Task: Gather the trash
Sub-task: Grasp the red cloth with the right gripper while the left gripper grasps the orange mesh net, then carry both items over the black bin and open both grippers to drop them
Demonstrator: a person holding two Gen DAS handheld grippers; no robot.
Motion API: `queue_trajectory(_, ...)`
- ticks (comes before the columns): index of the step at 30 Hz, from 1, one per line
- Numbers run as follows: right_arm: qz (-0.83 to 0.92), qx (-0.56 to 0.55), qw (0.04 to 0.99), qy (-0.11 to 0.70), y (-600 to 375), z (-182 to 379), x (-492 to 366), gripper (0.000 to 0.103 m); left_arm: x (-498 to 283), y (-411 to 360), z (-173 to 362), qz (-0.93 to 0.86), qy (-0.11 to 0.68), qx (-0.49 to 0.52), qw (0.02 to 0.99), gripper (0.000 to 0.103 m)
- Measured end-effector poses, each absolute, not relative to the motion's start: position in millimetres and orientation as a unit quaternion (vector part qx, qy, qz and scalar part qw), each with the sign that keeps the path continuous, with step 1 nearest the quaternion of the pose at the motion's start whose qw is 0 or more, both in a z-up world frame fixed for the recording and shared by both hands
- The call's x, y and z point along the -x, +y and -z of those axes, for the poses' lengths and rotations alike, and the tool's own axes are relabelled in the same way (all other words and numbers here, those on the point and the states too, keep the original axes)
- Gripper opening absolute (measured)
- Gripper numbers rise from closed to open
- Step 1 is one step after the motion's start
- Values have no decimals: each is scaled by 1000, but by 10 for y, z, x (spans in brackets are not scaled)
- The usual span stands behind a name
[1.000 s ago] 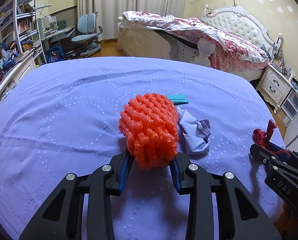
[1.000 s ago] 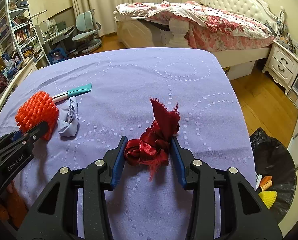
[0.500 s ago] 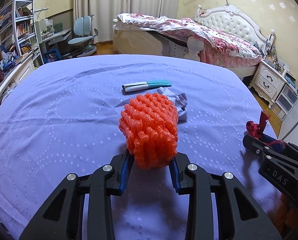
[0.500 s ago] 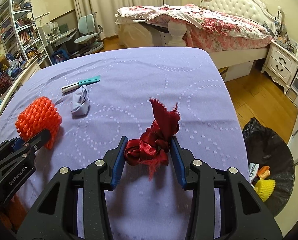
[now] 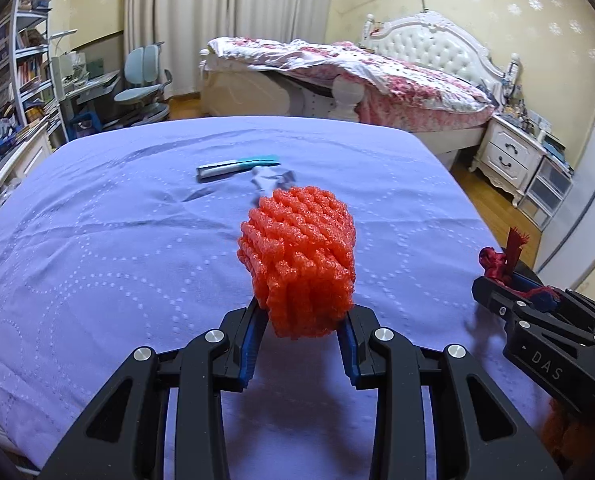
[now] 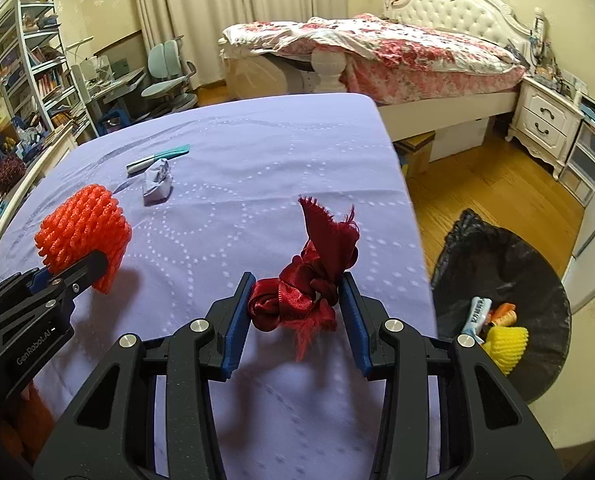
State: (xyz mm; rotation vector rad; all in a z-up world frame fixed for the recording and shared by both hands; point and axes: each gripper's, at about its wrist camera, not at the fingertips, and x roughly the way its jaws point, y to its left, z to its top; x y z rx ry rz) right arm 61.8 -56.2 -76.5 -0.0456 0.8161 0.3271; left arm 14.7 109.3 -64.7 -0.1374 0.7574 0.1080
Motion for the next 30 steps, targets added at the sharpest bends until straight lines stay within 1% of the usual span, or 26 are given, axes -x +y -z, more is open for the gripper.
queue_trajectory(13, -81, -11, 920, 384, -1404, 735, -467, 42, -284, 265, 645, 35, 369, 34, 928, 34)
queue_trajectory(18, -47, -28, 922, 382, -1783, 748, -542, 42, -395, -69, 609, 67, 361, 21, 930, 34)
queue_trajectory(30, -1, -51, 923, 381, -2435, 833, -770, 42, -742, -751, 701, 107, 377, -6, 920, 34)
